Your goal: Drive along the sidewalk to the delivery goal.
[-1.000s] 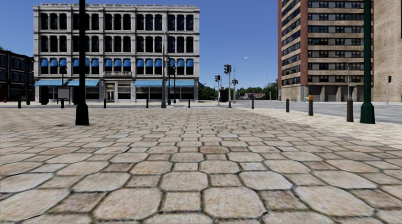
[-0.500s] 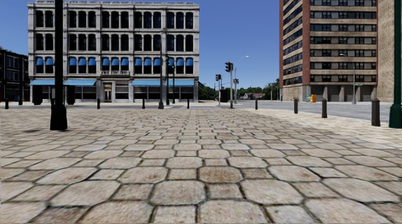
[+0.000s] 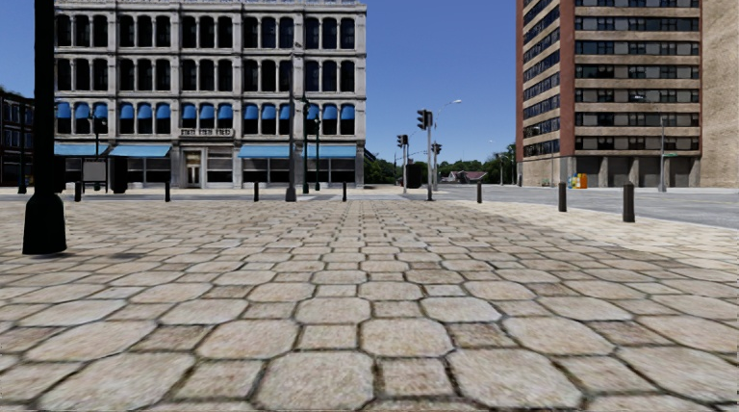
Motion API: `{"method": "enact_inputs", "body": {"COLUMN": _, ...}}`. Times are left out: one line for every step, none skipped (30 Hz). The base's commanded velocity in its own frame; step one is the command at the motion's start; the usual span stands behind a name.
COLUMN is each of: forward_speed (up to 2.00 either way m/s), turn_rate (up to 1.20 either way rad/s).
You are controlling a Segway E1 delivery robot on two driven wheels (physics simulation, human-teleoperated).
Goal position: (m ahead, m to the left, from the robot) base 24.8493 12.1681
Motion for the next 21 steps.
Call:
{"method": "enact_inputs", "body": {"forward_speed": 2.0, "turn_rate": 0.0}}
{"method": "enact_inputs", "body": {"forward_speed": 2.0, "turn_rate": 0.0}}
{"method": "enact_inputs", "body": {"forward_speed": 2.0, "turn_rate": 0.0}}
{"method": "enact_inputs", "body": {"forward_speed": 2.0, "turn_rate": 0.0}}
{"method": "enact_inputs", "body": {"forward_speed": 2.0, "turn_rate": 0.0}}
{"method": "enact_inputs", "body": {"forward_speed": 2.0, "turn_rate": 0.0}}
{"method": "enact_inputs", "body": {"forward_speed": 2.0, "turn_rate": 0.0}}
{"method": "enact_inputs", "body": {"forward_speed": 2.0, "turn_rate": 0.0}}
{"method": "enact_inputs", "body": {"forward_speed": 2.0, "turn_rate": 0.0}}
{"method": "enact_inputs", "body": {"forward_speed": 2.0, "turn_rate": 0.0}}
{"method": "enact_inputs", "body": {"forward_speed": 2.0, "turn_rate": 0.0}}
{"method": "enact_inputs", "body": {"forward_speed": 2.0, "turn_rate": 0.0}}
{"method": "enact_inputs", "body": {"forward_speed": 2.0, "turn_rate": 0.0}}
{"method": "enact_inputs", "body": {"forward_speed": 2.0, "turn_rate": 0.0}}
{"method": "enact_inputs", "body": {"forward_speed": 2.0, "turn_rate": 0.0}}
{"method": "enact_inputs", "body": {"forward_speed": 2.0, "turn_rate": 0.0}}
{"method": "enact_inputs", "body": {"forward_speed": 2.0, "turn_rate": 0.0}}
{"method": "enact_inputs", "body": {"forward_speed": 2.0, "turn_rate": 0.0}}
{"method": "enact_inputs", "body": {"forward_speed": 2.0, "turn_rate": 0.0}}
{"method": "enact_inputs", "body": {"forward_speed": 2.0, "turn_rate": 0.0}}
{"method": "enact_inputs", "body": {"forward_speed": 2.0, "turn_rate": 0.0}}
